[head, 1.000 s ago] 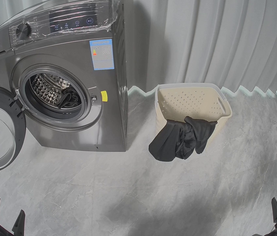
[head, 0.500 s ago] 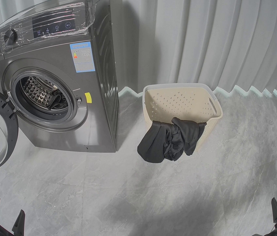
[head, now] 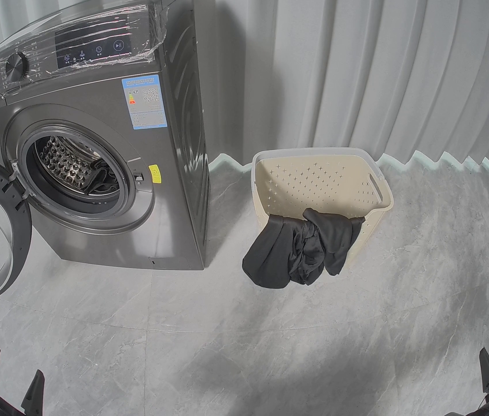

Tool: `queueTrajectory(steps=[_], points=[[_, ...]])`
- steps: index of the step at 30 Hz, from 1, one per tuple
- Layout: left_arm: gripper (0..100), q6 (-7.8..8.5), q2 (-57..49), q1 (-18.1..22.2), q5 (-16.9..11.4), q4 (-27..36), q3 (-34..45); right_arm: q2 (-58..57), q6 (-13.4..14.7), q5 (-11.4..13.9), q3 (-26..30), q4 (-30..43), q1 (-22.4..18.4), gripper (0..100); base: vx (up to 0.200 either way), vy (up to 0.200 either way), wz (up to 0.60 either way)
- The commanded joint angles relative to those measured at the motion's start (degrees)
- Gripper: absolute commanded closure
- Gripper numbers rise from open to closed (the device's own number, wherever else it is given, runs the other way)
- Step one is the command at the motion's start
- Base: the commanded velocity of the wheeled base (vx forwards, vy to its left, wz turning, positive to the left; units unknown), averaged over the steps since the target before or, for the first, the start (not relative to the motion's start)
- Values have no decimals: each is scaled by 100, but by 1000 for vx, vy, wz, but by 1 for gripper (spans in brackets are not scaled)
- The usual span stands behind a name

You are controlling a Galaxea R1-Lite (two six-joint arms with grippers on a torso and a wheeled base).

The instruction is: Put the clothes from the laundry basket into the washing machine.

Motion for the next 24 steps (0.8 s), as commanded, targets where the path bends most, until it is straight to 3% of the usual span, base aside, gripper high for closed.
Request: queueTrajectory(steps=[1, 15, 24], points=[[0, -17, -85, 0, 1, 0, 92, -85, -4, 4, 92, -1, 6, 0, 0, 0, 0], [0, -17, -85, 0, 1, 0, 92, -85, -4, 4, 92, -1, 6, 0, 0, -200, 0], [0, -17, -85, 0, 1, 0, 92, -85, -4, 4, 92, -1, -3, 0, 0, 0, 0]])
